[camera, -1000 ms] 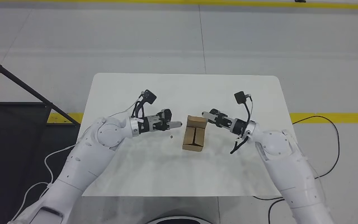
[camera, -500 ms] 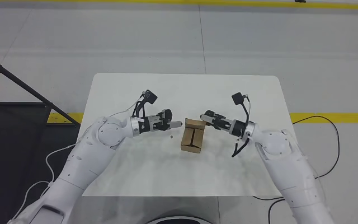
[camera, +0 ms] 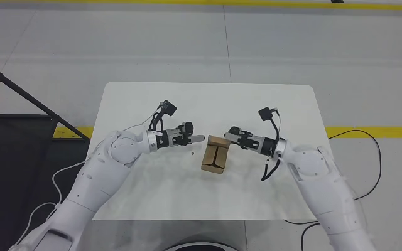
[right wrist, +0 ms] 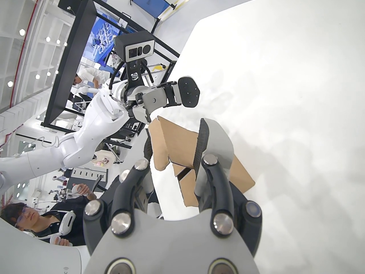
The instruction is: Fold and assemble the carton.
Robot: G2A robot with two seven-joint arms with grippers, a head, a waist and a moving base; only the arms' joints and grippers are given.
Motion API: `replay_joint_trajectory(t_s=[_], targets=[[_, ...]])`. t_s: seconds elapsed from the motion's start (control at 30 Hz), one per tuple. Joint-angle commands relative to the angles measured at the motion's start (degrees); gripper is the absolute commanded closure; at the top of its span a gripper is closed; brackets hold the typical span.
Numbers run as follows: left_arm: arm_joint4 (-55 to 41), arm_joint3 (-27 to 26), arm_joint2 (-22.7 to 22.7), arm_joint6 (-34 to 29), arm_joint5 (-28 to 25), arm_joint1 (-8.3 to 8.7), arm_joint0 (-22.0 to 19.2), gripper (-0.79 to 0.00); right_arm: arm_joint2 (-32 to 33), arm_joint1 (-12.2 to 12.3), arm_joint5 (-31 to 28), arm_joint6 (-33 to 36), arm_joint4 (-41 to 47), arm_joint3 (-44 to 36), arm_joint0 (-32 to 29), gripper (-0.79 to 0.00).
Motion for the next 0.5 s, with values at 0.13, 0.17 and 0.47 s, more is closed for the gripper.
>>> replay_joint_trajectory(t_s=[0.13, 0.17, 0.47], targets=[[0.0, 0.2, -0.1, 0.2, 0.2, -0.08, -0.1, -0.748, 0.2, 0.3, -2.5, -0.3, -1.6, -1.2, -0.8, -0.369], [0.0, 0.2, -0.1, 0.3, 0.2, -0.1, 0.0, -0.748, 0.3, 0.3, -2.8, -0.2, -1.7, -1.3, -0.9, -0.369], [0.2, 0.4, -0.3, 0.8, 0.3, -0.2, 0.0, -0.748, -0.3, 0.7, -5.1, 0.1, -4.5, -2.5, -1.4, -0.363]])
